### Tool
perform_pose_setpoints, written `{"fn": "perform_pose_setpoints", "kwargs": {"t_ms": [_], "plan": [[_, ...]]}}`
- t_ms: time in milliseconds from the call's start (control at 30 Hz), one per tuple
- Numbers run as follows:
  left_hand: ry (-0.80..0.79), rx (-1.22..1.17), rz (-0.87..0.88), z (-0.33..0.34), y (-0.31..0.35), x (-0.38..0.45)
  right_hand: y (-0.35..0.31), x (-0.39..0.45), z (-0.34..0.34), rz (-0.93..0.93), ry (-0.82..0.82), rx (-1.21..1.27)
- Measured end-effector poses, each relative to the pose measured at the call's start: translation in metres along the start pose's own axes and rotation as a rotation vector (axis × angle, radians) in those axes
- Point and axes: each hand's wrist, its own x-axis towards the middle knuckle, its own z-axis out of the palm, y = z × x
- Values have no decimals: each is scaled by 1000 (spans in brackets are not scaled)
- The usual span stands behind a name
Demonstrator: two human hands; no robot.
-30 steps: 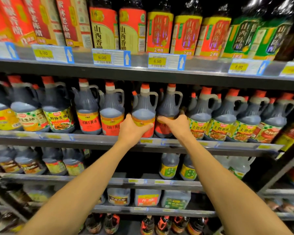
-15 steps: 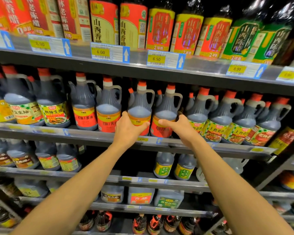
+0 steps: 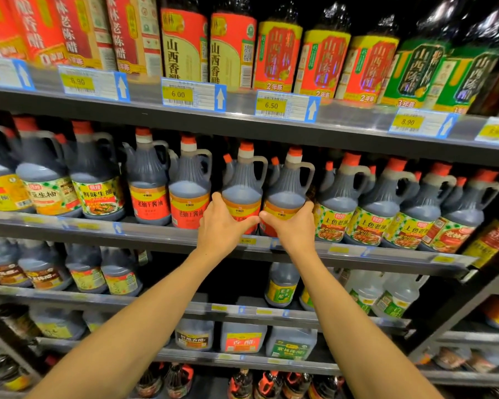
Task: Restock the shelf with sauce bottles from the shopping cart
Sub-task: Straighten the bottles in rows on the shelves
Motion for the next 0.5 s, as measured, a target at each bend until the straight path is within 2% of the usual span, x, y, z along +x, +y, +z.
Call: {"fn": "perform_pose_setpoints", "kwargs": {"t_ms": [133,500], "plan": [[6,7,8,0,-3,0,2,3,-2,5,7,-40],[-33,9,6,-6,2,3,0,5,-22,0,-115,-33]]}}
